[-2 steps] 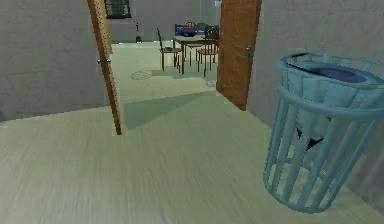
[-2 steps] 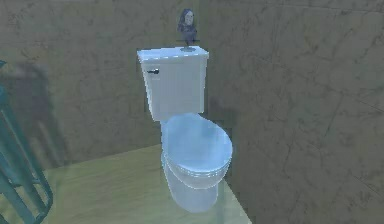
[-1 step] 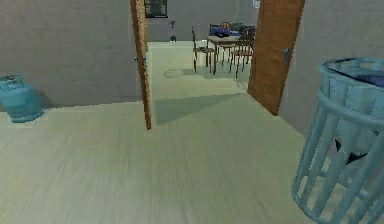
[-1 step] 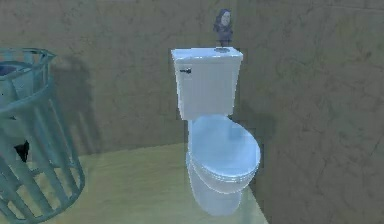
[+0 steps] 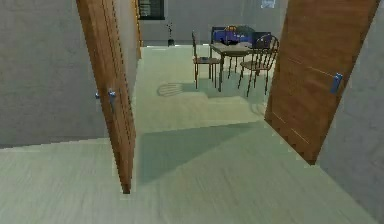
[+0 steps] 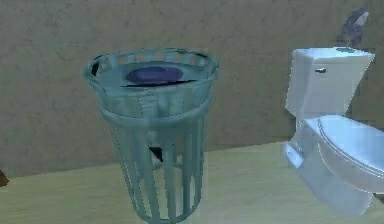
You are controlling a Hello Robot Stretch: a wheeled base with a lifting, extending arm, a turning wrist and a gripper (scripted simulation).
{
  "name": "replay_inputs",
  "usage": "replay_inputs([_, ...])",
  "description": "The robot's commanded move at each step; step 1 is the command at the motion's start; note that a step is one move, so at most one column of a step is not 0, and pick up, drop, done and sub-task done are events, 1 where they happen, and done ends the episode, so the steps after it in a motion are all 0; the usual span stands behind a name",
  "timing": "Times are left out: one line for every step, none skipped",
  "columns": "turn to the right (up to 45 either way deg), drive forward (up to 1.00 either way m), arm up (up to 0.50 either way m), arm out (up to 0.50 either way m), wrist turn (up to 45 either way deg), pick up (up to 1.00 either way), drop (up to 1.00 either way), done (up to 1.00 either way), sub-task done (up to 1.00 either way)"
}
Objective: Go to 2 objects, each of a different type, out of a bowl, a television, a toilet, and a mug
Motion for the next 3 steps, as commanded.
replay_inputs([0.0, 1.0, 0.0, 0.0, 0.0, 0.0, 0.0, 0.0, 0.0])
replay_inputs([-3.0, 0.0, 0.0, 0.0, 0.0, 0.0, 0.0, 0.0, 0.0])
replay_inputs([45.0, 0.0, 0.0, 0.0, 0.0, 0.0, 0.0, 0.0, 0.0])
